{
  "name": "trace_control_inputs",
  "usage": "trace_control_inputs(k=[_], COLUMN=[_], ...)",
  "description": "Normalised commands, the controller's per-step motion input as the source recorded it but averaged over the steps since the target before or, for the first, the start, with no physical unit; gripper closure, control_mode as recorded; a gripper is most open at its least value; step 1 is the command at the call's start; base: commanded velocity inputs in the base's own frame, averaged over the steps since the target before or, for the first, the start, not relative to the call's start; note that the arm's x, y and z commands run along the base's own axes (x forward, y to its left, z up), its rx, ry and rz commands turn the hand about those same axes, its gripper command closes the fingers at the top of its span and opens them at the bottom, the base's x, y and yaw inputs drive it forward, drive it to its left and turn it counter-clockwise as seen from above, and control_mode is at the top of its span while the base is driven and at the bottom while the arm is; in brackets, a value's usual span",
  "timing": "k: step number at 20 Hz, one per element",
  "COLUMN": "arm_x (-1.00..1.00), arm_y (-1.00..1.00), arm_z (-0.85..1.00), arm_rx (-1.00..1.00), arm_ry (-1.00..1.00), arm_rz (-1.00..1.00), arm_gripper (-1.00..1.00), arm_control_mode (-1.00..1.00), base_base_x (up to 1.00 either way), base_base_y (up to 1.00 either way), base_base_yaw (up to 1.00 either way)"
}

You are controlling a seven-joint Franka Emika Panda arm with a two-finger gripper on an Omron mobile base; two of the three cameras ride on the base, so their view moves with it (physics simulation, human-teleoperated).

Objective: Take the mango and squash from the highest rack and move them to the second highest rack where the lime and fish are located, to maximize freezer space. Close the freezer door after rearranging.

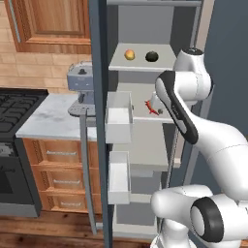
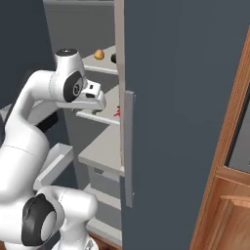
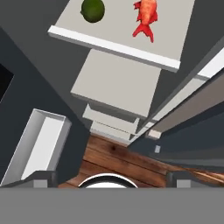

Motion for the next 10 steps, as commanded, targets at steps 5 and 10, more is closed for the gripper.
trace_control_inputs(k=[5, 10], arm_x=[0.00, 0.00], arm_y=[0.00, 0.00], arm_z=[0.00, 0.00], arm_rx=[0.00, 0.00], arm_ry=[0.00, 0.00], arm_rz=[0.00, 0.00], arm_gripper=[-1.00, -1.00], arm_control_mode=[1.00, 1.00], base_base_x=[0.25, 0.44], base_base_y=[-0.30, -0.01], base_base_yaw=[0.12, 0.20])
